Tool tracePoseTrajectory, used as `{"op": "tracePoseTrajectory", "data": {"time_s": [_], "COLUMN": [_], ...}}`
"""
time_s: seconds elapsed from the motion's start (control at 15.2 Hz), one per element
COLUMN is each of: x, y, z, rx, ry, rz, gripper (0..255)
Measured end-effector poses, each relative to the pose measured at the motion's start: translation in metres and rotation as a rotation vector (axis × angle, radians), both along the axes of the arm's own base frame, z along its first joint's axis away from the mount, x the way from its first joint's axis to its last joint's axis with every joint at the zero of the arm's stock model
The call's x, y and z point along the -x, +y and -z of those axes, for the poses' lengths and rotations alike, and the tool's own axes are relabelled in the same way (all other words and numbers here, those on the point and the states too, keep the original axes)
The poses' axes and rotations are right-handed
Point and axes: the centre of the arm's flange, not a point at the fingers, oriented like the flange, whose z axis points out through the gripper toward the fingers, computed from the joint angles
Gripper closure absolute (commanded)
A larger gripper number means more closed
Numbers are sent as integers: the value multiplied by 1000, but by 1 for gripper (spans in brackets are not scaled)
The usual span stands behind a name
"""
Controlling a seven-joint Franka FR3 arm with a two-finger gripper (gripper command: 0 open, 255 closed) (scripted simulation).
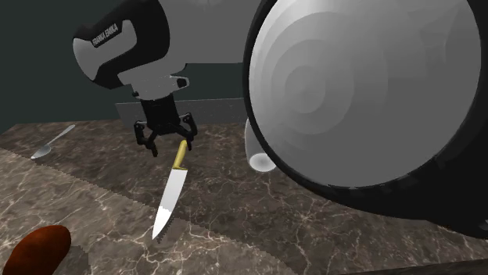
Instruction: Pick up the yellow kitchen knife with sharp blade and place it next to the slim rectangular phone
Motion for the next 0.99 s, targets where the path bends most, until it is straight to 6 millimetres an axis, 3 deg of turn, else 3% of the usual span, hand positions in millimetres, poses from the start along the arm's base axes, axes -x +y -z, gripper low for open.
{"op": "tracePoseTrajectory", "data": {"time_s": [0.46, 0.86, 0.92, 0.99], "x": [1, 2, 2, 2], "y": [1, 1, 1, 1], "z": [35, 39, 39, 39], "rx": [1, 1, 1, 1], "ry": [1, 1, 1, 1], "rz": [-3, -3, -3, -3], "gripper": [0, 0, 255, 255]}}
